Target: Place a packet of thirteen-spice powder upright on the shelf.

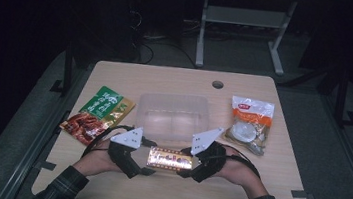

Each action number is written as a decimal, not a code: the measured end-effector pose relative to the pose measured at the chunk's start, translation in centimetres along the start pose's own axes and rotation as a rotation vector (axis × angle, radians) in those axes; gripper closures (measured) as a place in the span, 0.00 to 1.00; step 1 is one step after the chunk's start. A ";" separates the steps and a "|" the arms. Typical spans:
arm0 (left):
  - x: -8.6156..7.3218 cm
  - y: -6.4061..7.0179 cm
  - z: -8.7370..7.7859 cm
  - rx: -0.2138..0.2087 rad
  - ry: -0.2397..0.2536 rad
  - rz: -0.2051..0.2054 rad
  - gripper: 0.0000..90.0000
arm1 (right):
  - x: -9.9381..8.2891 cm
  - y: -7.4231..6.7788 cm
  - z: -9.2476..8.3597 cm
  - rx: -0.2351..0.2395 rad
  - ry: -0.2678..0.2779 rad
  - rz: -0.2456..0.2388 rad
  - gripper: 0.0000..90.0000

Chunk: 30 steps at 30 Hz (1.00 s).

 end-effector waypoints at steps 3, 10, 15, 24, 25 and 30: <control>0.4 0.2 0.5 -0.014 -0.005 0.020 0.21 | 0.1 -0.2 0.1 0.005 0.004 -0.008 0.35; 0.5 0.4 0.6 -0.026 0.006 0.022 0.29 | 0.1 -0.3 -0.1 0.010 0.012 -0.016 0.35; 0.5 0.5 0.5 -0.039 0.009 0.027 0.33 | 0.1 -0.4 0.0 0.014 0.016 -0.020 0.35; 0.2 0.6 0.6 -0.055 -0.010 0.021 0.35 | 0.1 -0.5 0.2 0.023 0.014 -0.022 0.34; 0.2 0.6 0.6 -0.054 -0.007 0.018 0.35 | 0.0 -0.5 0.2 0.022 0.015 -0.012 0.33; 0.2 0.4 0.6 -0.056 -0.002 -0.016 0.35 | -0.1 -0.3 0.2 0.025 0.024 0.012 0.22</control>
Point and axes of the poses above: each handheld gripper's, and its own axes: z roughly forward along the jaws, x roughly out of its top, y roughly to its right, the point moved 9 cm from there along z, roughly forward along the jaws, and after that the axes turned 4 degrees about -y, right-handed, at the moved point
